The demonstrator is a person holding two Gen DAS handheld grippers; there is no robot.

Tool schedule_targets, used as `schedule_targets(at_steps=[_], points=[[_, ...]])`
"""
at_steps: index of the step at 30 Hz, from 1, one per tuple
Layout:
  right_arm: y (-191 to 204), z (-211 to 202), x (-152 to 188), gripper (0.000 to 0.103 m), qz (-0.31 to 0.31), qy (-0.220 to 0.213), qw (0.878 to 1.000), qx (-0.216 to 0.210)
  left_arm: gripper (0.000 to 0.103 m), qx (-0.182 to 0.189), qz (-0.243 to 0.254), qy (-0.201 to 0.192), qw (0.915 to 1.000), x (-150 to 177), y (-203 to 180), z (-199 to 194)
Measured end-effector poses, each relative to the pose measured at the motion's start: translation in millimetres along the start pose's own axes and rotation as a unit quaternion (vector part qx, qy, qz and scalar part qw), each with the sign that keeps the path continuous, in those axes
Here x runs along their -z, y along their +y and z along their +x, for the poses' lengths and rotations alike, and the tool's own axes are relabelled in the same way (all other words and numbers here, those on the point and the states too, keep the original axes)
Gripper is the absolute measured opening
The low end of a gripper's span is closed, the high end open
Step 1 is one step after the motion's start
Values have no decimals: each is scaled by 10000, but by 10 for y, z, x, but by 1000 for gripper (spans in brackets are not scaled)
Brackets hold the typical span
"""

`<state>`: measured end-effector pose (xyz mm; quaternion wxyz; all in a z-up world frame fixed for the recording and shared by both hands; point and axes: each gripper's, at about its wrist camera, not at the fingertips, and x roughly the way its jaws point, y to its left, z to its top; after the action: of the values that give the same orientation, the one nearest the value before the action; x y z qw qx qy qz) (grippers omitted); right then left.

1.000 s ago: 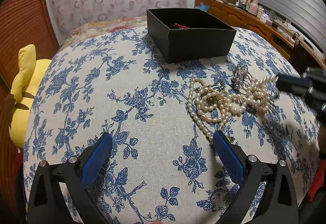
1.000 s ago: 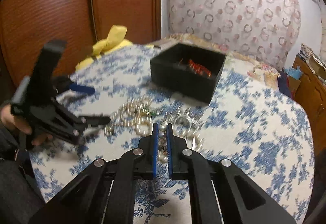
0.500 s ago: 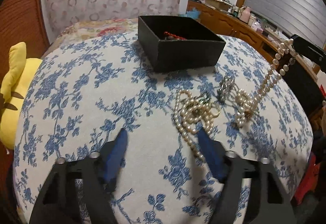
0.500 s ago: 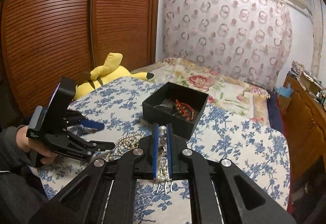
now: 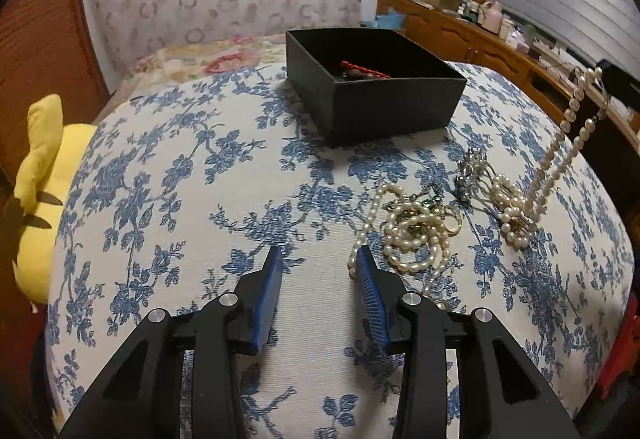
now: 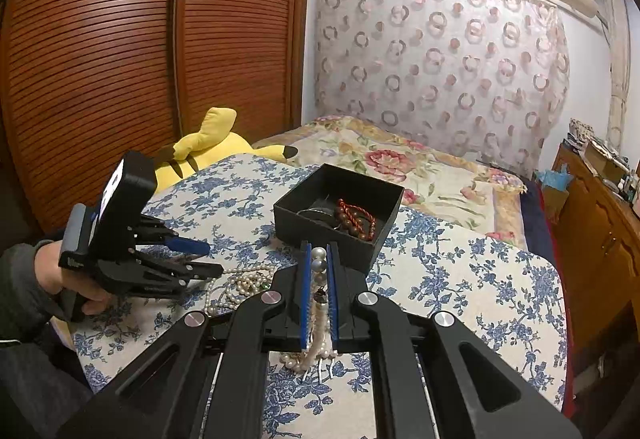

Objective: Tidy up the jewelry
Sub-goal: 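Lift the pearl necklace with the right tool while the left tool grasps it too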

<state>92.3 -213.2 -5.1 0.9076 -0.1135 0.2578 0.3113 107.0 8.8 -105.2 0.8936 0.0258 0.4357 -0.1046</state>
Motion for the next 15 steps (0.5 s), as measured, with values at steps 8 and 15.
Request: schedule_targets(at_steps=[8, 15], points=[[12, 18, 14, 9, -23, 23, 10000, -10, 38, -86, 327, 2, 9994, -26, -143, 46], [16, 3, 1, 9, -21, -28, 10000, -6, 3, 210, 499, -70, 9985, -62, -202, 12]])
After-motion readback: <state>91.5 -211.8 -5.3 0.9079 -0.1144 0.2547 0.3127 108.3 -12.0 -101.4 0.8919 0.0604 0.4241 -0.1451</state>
